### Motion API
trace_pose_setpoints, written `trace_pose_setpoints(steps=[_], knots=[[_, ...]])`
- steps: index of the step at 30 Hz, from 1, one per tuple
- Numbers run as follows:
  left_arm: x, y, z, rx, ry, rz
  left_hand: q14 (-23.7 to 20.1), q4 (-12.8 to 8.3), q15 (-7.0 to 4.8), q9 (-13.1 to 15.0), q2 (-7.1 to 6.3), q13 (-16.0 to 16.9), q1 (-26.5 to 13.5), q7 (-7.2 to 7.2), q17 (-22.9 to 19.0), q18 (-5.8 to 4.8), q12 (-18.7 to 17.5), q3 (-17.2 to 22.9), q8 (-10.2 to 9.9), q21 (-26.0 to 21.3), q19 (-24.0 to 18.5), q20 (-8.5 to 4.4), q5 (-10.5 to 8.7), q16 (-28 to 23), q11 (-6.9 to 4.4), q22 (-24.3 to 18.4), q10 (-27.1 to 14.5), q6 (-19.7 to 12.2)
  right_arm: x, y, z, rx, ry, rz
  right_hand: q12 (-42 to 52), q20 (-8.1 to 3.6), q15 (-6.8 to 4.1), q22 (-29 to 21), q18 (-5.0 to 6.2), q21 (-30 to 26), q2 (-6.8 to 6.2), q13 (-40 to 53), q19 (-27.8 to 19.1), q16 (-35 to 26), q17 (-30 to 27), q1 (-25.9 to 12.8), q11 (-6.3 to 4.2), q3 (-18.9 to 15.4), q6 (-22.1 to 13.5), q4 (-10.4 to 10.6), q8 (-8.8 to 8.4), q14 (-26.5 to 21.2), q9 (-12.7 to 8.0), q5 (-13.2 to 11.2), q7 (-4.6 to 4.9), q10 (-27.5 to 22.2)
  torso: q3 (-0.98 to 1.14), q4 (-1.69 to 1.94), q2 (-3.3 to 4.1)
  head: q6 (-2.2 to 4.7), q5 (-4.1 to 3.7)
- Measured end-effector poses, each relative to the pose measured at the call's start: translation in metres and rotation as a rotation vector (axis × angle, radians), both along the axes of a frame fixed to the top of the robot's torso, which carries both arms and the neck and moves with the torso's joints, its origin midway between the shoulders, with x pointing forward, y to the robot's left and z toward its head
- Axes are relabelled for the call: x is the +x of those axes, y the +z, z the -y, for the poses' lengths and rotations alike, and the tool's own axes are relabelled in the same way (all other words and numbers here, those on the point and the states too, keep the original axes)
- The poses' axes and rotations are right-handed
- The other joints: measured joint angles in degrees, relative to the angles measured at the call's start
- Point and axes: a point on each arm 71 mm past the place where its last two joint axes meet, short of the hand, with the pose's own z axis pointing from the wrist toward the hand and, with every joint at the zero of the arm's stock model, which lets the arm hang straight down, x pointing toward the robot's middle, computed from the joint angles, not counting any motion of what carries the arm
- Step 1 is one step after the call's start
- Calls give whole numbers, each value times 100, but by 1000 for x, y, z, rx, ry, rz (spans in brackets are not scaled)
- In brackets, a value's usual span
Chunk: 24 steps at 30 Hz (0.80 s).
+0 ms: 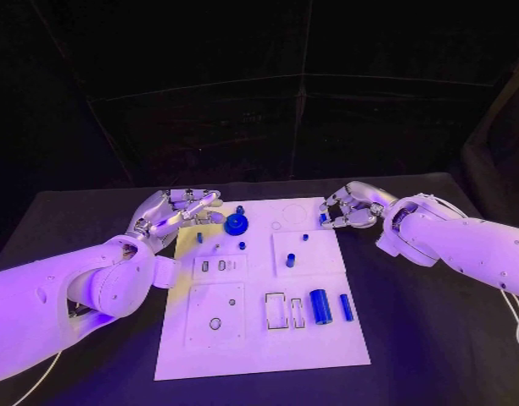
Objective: Assemble the parts on the task board
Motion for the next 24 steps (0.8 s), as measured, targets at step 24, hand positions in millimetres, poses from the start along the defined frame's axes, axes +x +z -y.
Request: trace_pose_setpoints(steps=[24], knots=[[0, 0, -1, 1, 1, 0, 0, 0, 0, 0, 0, 0, 0, 0, 0, 0, 0, 0, 0, 0, 0, 0, 0, 0, 0, 0, 0, 0, 3, -4, -5, -42, -3, -12, 72, -43, -42, 48, 1, 0, 189, 33, 43, 21, 3, 56, -28, 151, 240, -116, 43, -1, -2, -300, -57, 28, 4, 0, 0, -30, 5]])
